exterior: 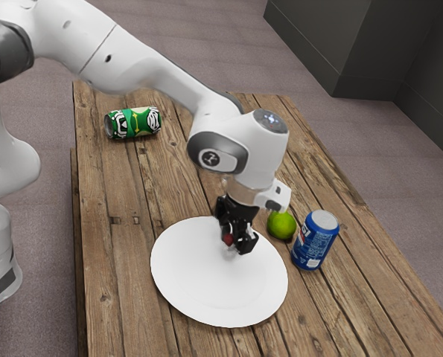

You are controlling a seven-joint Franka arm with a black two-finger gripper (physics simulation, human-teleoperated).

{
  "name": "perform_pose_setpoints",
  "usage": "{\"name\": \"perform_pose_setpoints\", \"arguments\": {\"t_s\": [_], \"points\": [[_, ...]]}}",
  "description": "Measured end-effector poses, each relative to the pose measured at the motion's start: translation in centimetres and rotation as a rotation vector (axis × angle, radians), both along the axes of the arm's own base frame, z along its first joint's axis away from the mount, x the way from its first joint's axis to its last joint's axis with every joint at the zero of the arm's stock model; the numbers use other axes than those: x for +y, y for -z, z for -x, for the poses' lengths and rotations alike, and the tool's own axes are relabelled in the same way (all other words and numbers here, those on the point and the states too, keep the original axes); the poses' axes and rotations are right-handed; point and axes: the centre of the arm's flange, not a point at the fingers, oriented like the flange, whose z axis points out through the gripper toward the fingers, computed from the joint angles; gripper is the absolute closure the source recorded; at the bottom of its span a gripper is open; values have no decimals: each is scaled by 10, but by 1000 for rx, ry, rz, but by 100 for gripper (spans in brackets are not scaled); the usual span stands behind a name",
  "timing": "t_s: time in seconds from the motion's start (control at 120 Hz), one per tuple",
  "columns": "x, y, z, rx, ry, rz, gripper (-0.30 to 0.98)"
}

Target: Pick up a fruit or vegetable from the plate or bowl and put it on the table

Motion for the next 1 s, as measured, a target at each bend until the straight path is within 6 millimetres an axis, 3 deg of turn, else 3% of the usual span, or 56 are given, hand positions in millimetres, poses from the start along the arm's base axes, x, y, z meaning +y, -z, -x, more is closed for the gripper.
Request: {"name": "perform_pose_setpoints", "arguments": {"t_s": [0.142, 0.233, 0.325, 0.5, 0.55, 0.642, 0.708, 0.767, 0.917, 1.0], "points": [[18, -40, 10, -9, 0, 61, 54], [37, -75, 29, -24, 20, 81, 54], [63, -94, 47, -22, 19, 76, 54], [167, -109, 86, -10, -146, 28, 54], [194, -102, 88, 14, -201, 14, 54], [262, -82, 84, 62, -328, 21, 55], [293, -75, 81, 77, -382, 25, 55], [303, -73, 80, 82, -397, 22, 54], [297, -70, 76, 90, -374, 4, 20], [295, -88, 75, 97, -366, -4, 11]]}}
